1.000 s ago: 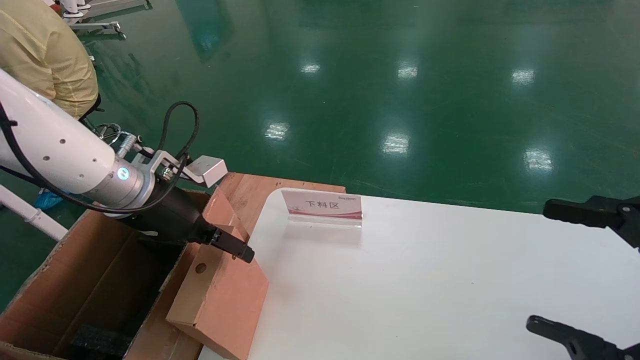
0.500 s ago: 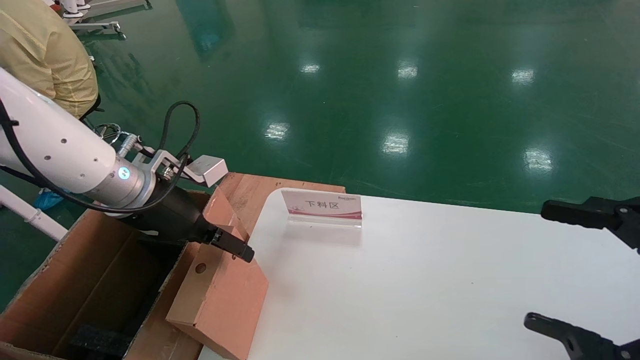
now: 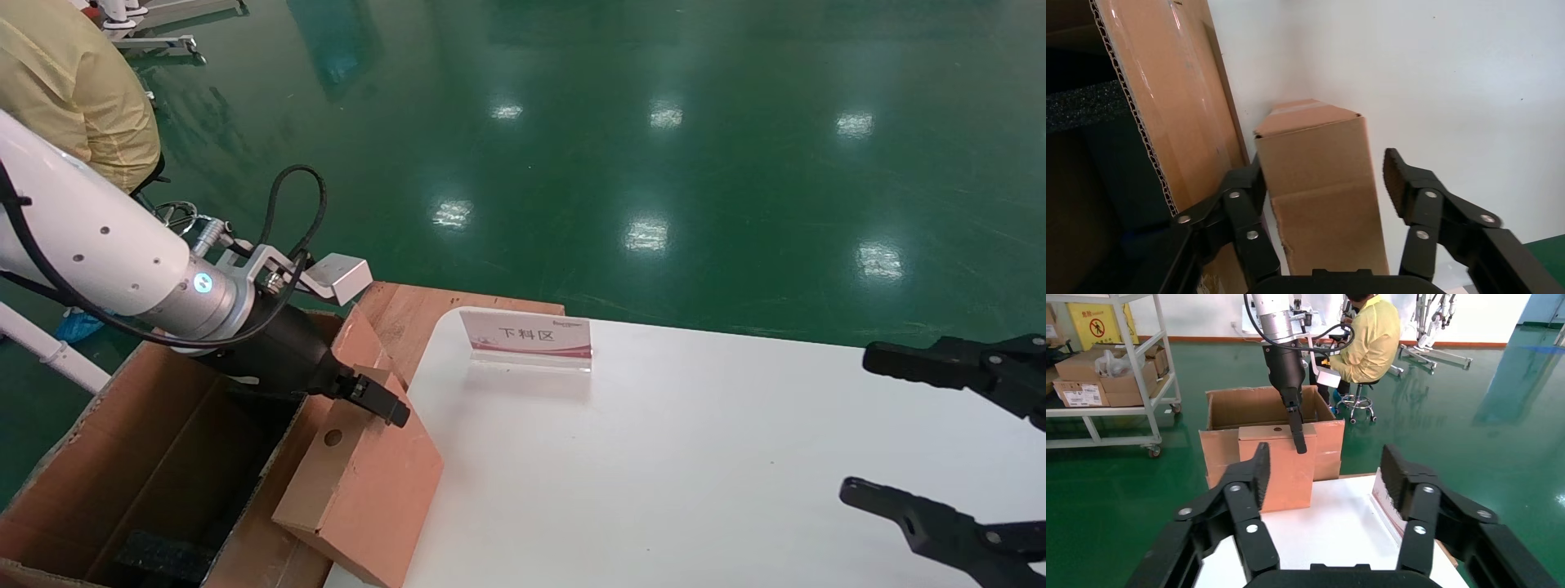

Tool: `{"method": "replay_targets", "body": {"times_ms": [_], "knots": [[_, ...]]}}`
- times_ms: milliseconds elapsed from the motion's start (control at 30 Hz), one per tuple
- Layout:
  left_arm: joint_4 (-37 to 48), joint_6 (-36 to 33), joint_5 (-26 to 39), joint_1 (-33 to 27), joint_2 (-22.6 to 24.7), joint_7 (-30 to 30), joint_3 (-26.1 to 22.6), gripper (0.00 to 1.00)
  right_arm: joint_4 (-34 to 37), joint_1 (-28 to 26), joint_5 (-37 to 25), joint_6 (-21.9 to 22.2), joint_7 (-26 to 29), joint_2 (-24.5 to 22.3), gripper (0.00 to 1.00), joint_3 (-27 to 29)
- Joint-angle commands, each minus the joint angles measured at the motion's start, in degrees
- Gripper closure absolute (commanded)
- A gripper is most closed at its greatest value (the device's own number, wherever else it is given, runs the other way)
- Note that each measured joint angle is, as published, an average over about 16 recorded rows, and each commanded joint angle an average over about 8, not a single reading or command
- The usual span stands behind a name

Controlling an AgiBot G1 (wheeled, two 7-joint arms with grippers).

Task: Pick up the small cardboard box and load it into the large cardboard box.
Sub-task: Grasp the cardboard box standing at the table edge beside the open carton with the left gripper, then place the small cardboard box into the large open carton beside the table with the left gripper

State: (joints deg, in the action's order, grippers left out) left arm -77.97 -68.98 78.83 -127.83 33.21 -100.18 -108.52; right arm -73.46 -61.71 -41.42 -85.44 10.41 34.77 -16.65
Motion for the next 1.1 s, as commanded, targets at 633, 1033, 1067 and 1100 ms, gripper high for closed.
{"method": "replay_targets", "body": {"times_ms": [633, 1033, 1067, 1100], "knots": [[0.8, 2.3, 1.2, -1.3, -0.6, 1.6, 1.1, 1.00, 0.0, 0.0, 0.0, 0.0, 0.0, 0.0, 1.00, 0.0], [0.8, 2.0, 8.5, -11.5, 1.9, 4.2, 4.5, 1.00, 0.1, 0.0, 0.0, 0.0, 0.0, 0.0, 1.00, -0.1], [0.8, 1.2, 9.3, -12.7, 2.5, 4.3, 4.7, 1.00, 0.1, 0.0, 0.0, 0.0, 0.0, 0.0, 1.00, -0.1], [0.9, 0.3, 10.1, -14.0, 3.0, 4.4, 4.8, 1.00, 0.1, 0.0, 0.0, 0.0, 0.0, 0.0, 1.00, -0.1]]}}
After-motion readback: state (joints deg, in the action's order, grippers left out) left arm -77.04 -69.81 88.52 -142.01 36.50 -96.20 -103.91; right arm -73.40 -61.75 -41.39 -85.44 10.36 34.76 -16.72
